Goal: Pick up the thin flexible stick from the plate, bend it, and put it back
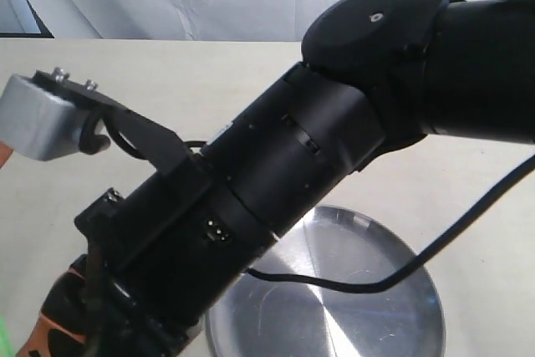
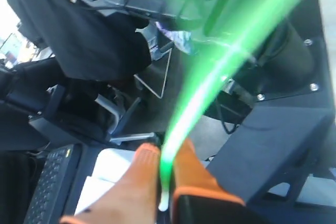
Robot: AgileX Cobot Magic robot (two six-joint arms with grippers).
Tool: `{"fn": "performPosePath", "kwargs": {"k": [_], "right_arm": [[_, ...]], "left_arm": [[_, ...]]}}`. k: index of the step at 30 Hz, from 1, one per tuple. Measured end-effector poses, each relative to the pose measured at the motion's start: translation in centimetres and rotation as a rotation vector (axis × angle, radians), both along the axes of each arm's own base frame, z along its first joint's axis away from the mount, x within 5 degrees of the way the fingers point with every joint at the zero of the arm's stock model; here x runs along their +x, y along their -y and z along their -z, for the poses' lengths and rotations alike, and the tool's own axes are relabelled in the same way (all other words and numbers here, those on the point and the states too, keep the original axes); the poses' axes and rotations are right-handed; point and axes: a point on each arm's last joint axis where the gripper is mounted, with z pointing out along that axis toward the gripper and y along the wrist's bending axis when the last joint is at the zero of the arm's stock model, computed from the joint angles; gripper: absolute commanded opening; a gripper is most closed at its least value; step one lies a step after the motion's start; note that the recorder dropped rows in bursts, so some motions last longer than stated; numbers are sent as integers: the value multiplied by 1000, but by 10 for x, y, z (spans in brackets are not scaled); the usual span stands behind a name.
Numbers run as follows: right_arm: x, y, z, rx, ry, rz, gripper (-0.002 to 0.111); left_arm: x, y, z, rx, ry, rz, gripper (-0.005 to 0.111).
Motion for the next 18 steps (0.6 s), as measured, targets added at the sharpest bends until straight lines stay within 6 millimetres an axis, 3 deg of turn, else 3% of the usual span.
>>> {"fn": "performPosePath", "kwargs": {"k": [9,12,13,15,18], "right_arm": [[-4,2,-12,-6,-38,-8,-1],[2,2,-13,-34,57,61,-1],[6,2,-10,-63,82,92,-1],[18,4,0,-164,168,201,-1],[31,2,13,-244,214,301,-1]], "left_arm": [[-2,2,1,115,89,-3,1],[-1,1,-1,7,15,13,19],[-1,1,-1,-27,-2,24,35],[-3,2,-5,-139,-46,72,52],[-5,2,-7,-294,-157,143,51]]}}
